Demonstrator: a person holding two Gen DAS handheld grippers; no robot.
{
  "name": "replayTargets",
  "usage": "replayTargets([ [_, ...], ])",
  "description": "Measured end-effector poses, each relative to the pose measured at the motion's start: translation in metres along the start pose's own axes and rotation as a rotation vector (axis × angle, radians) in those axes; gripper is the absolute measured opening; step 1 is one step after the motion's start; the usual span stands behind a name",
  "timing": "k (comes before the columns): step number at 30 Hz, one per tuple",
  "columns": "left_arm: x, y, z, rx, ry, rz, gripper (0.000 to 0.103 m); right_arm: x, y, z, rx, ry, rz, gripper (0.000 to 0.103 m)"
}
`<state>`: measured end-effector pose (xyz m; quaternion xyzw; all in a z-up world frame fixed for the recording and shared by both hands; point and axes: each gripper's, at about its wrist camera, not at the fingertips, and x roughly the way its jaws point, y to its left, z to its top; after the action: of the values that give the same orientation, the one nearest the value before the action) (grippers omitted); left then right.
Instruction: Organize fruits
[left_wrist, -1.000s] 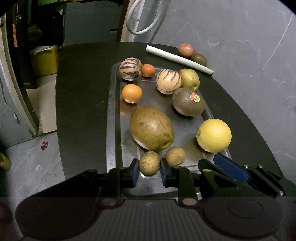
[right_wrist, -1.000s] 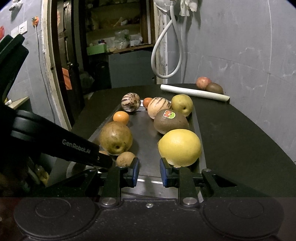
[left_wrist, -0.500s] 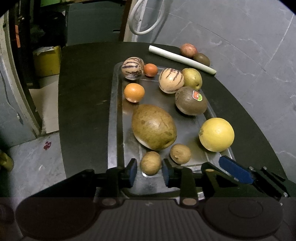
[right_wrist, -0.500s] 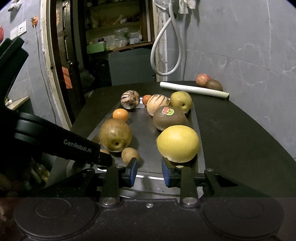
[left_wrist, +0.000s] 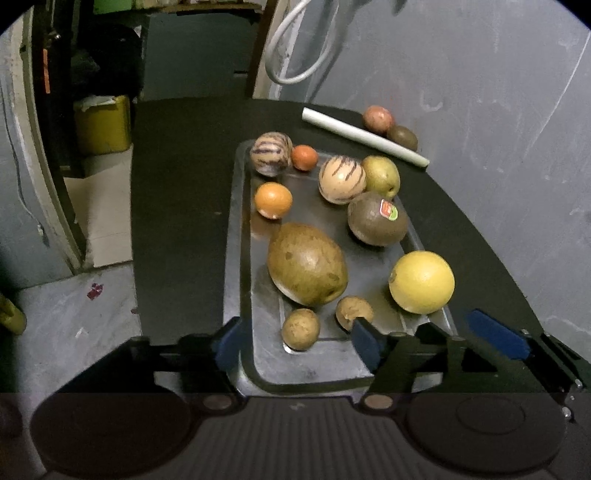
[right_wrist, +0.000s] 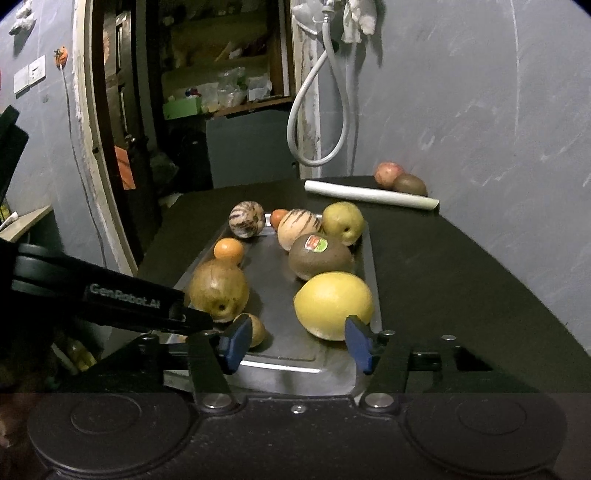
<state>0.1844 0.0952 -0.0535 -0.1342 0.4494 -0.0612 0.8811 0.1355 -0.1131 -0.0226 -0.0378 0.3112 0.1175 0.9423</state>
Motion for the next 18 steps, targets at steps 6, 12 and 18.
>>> replayTargets([
  [6,-0.018,0.001,0.002,-0.002,-0.048,0.006,0.086,-0.014,-0.001,0.008,0.01,-0.033,-0.022,0.071],
  [12,-0.035,0.008,0.002,-0.016,-0.092,0.017,0.096,-0.029,-0.003,0.017,0.014,-0.063,-0.037,0.08],
  [18,-0.051,0.014,-0.001,-0.05,-0.133,0.035,0.102,-0.037,-0.005,0.028,0.012,-0.081,-0.036,0.091],
])
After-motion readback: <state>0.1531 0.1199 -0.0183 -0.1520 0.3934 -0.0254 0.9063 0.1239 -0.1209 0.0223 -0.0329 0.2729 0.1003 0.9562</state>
